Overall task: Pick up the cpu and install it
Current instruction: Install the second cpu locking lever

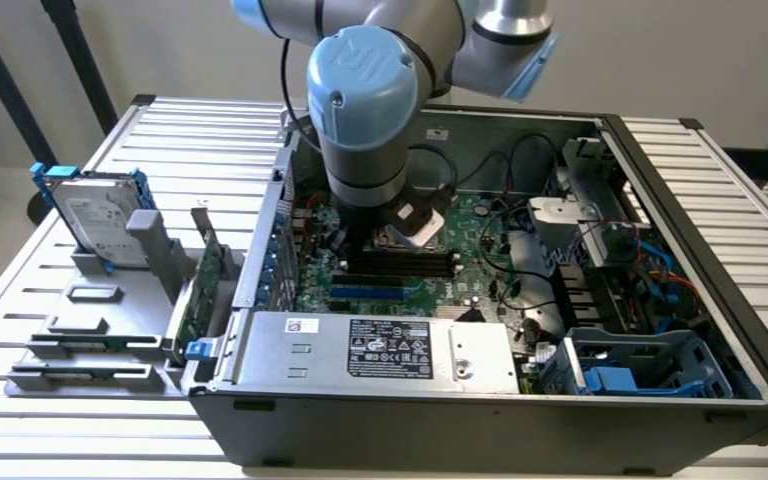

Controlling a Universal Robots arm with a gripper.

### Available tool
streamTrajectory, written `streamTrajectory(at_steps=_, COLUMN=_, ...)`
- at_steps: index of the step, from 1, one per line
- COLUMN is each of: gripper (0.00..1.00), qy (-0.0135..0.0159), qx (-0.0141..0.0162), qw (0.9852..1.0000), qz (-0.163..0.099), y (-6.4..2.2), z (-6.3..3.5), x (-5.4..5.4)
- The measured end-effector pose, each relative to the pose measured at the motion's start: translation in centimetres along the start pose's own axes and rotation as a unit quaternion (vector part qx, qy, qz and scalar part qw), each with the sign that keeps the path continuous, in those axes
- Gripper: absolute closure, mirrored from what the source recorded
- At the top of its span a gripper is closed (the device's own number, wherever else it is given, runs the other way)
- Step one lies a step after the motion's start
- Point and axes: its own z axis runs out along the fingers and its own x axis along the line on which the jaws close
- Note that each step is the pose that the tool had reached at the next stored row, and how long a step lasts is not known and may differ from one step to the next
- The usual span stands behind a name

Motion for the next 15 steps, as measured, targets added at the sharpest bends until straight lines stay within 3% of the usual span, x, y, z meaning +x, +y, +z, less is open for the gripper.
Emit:
streamTrajectory(at_steps=8, gripper=0.89, qy=-0.001, qx=0.0004, qw=1.0, qz=-0.002, y=-0.03, z=0.44, x=0.0)
streamTrajectory(at_steps=11, gripper=0.89, qy=-0.0049, qx=-0.003, qw=1.0, qz=-0.003, y=-0.05, z=0.45, x=0.02)
streamTrajectory(at_steps=15, gripper=0.89, qy=-0.0127, qx=-0.0097, qw=0.9999, qz=-0.005, y=-0.1, z=0.49, x=0.07)
